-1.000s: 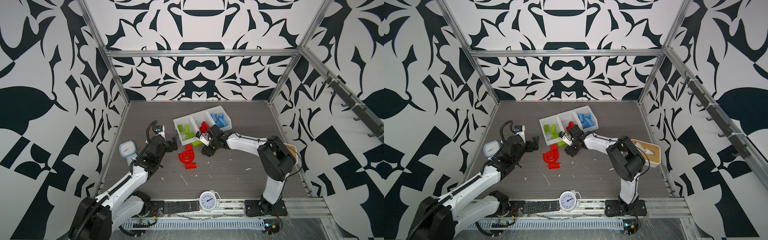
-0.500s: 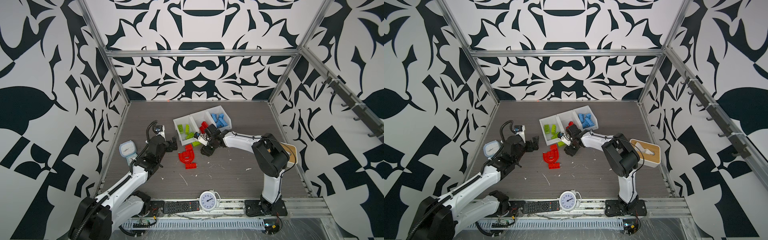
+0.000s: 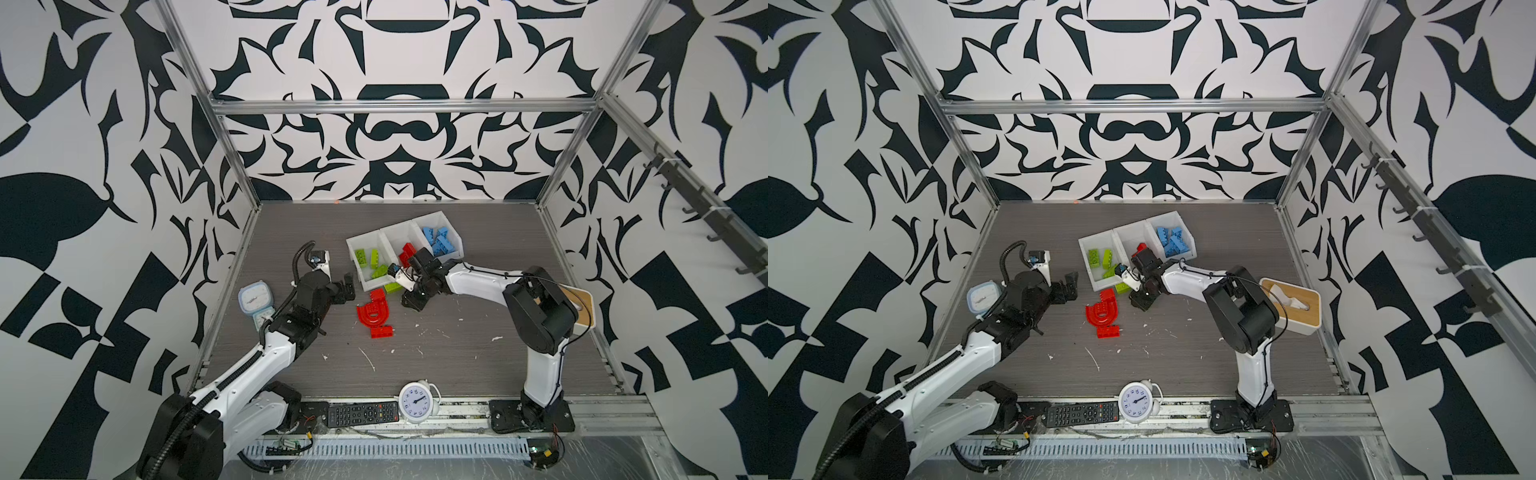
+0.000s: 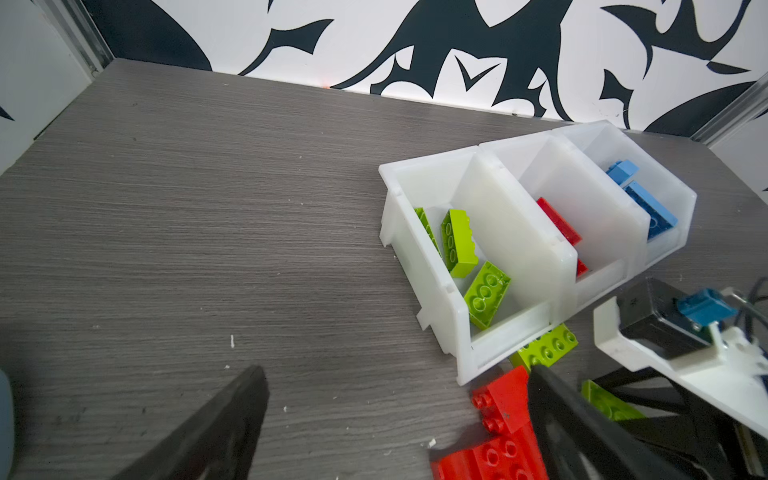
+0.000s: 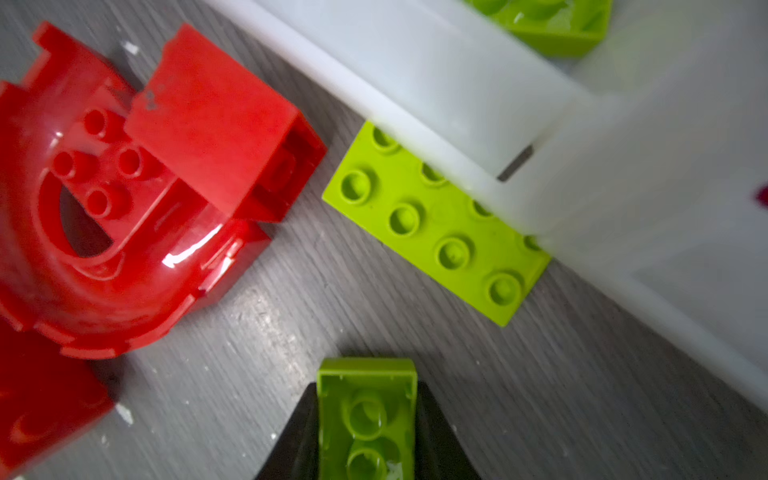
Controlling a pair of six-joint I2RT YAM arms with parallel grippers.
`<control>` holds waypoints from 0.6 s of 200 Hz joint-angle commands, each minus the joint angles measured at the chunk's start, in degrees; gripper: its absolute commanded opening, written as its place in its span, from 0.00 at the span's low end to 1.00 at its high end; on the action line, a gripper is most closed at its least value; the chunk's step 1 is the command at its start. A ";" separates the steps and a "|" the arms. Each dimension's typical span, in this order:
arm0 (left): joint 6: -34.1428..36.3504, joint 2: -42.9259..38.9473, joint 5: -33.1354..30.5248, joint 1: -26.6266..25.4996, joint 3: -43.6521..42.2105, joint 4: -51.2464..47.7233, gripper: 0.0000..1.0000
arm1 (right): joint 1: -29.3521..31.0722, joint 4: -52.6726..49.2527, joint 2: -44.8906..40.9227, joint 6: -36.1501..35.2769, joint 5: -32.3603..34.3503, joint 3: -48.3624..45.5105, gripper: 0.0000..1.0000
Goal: Sort the legos into containers by color
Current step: 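Close the right gripper on the lime-green brick and lift it, then carry the lime-green brick into the compartment nearest the left arm and release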
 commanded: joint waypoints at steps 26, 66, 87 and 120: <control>-0.16 -0.51 -0.32 0.29 -0.63 0.55 1.00 | 1.38 4.23 -5.88 4.44 -2.17 -3.44 0.22; -0.31 -0.58 -0.17 0.32 -0.63 0.62 1.00 | 1.82 9.15 -10.81 8.47 -2.30 -5.67 0.21; -0.31 -0.78 -0.20 0.34 -0.74 0.68 1.00 | 2.02 10.52 -11.67 11.81 -1.73 -4.28 0.20; -0.33 -0.59 -0.19 0.33 -0.75 0.82 1.00 | 2.78 12.05 -10.12 15.19 -1.25 0.17 0.19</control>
